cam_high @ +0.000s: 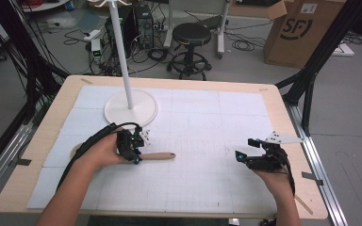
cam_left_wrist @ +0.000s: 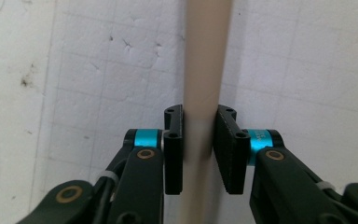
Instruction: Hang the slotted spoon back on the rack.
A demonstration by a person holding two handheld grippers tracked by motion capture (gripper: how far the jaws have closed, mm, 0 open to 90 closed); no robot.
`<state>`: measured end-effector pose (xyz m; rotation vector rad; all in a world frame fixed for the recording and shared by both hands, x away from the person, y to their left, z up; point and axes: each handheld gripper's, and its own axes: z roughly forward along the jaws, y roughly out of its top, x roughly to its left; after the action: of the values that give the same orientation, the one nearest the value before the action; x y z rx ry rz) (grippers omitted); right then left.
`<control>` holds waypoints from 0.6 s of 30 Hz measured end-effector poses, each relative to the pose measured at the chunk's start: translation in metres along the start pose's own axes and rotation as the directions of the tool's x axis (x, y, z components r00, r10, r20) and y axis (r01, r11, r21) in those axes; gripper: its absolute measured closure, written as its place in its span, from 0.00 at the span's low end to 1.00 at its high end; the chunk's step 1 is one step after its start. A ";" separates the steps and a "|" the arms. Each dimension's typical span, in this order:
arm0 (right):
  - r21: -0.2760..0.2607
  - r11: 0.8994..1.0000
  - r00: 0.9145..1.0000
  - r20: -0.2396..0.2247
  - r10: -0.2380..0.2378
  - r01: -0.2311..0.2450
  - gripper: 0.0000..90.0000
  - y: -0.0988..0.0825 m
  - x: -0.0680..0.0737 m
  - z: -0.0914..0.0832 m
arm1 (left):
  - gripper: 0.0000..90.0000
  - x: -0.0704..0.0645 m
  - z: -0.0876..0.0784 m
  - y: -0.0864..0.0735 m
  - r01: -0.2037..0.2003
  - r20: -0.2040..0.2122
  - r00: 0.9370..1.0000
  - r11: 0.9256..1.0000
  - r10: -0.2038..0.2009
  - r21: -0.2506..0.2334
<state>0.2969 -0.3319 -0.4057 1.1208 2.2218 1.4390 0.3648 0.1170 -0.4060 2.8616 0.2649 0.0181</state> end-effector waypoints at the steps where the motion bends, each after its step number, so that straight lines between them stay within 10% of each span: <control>1: 0.000 1.000 1.000 0.001 -0.003 0.003 0.18 0.000 0.000 0.000 | 0.84 0.000 0.000 0.000 0.003 -0.003 1.000 1.000 -0.003 0.001; 10: 0.002 1.000 1.000 0.002 -0.003 0.003 0.18 0.000 0.001 0.001 | 0.84 -0.002 -0.002 0.000 -0.006 -0.007 1.000 1.000 0.006 0.006; 18: 0.006 1.000 1.000 0.000 0.001 -0.001 0.18 0.000 0.001 0.001 | 0.84 -0.001 -0.031 -0.009 0.022 -0.025 0.999 0.992 -0.026 -0.127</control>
<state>0.2971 -0.3306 -0.4062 1.1232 2.2273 1.4340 0.3613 0.1330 -0.3787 2.7329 0.2928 0.0661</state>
